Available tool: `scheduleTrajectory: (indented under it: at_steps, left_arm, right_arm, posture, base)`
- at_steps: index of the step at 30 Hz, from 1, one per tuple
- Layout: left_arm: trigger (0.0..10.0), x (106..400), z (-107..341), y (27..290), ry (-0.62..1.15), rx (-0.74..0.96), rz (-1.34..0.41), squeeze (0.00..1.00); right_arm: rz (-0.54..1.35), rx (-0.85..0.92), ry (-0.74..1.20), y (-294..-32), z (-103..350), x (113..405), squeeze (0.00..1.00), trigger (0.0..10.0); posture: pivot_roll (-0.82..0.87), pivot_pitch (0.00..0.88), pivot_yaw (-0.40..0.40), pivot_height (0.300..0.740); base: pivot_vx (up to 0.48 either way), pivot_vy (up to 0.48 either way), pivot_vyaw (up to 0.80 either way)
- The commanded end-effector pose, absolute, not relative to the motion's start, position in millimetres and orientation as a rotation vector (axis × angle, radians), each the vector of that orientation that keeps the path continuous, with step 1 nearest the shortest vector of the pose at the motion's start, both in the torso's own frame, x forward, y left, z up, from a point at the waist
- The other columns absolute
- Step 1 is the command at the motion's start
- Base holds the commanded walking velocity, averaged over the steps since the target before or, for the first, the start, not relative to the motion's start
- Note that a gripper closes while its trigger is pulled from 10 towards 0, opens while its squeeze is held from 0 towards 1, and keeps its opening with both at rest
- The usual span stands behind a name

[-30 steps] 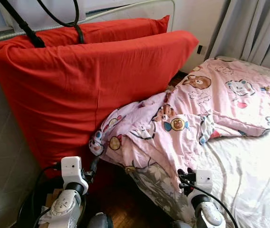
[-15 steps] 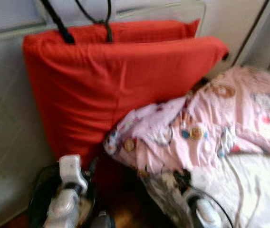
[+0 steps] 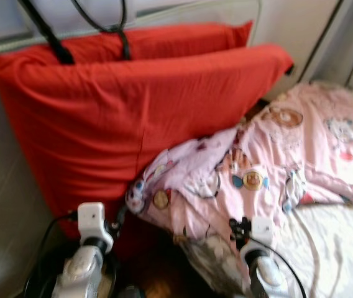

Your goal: Clean up the room

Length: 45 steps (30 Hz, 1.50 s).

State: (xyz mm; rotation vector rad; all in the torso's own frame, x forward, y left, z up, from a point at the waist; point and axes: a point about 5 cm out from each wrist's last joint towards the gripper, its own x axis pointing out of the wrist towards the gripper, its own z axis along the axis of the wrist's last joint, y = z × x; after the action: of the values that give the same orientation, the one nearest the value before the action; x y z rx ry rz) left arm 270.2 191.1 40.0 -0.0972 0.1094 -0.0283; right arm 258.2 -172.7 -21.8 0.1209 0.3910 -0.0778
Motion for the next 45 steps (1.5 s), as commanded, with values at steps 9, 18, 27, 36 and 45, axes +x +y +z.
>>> scheduleTrajectory:
  at_steps: [9, 18, 27, 36, 45]
  left_arm:
    - [10.0, 263.7, 38.9, 186.3, 0.126, -0.106, -0.055, 0.0]
    - [10.0, 268.2, 47.3, 177.2, 0.115, -0.101, -0.109, 0.0]
    - [10.0, 251.7, 59.3, 182.5, 0.097, -0.083, -0.101, 0.0]
    - [10.0, 226.7, 72.8, 181.3, 0.106, -0.08, -0.102, 0.0]
    - [10.0, 217.3, 79.6, 179.9, 0.13, -0.078, -0.106, 0.0]
  right_arm:
    - [-0.158, 0.145, 0.514, -184.5, -27.9, 261.1, 0.0, 10.0]
    - [-0.15, 0.121, 0.572, -181.6, -21.6, 275.4, 1.0, 10.0]
    - [-0.122, 0.097, 0.581, -178.1, -18.3, 280.9, 1.0, 10.0]
    - [-0.126, 0.094, 0.561, -177.3, -10.8, 289.5, 0.0, 10.0]
    - [-0.046, 0.092, 0.547, -167.5, -7.8, 293.4, 0.0, 10.0]
  posture:
    - [0.01, 0.065, -0.02, 0.631]
    - [0.04, 0.157, -0.023, 0.631]
    - [0.08, 0.265, -0.031, 0.631]
    - [0.12, 0.343, -0.026, 0.631]
    - [0.12, 0.355, -0.03, 0.631]
  base:
    - [0.0, 0.0, 0.0]
    - [0.0, 0.0, 0.0]
    - [0.0, 0.0, 0.0]
    - [0.0, 0.0, 0.0]
    - [0.0, 0.0, 0.0]
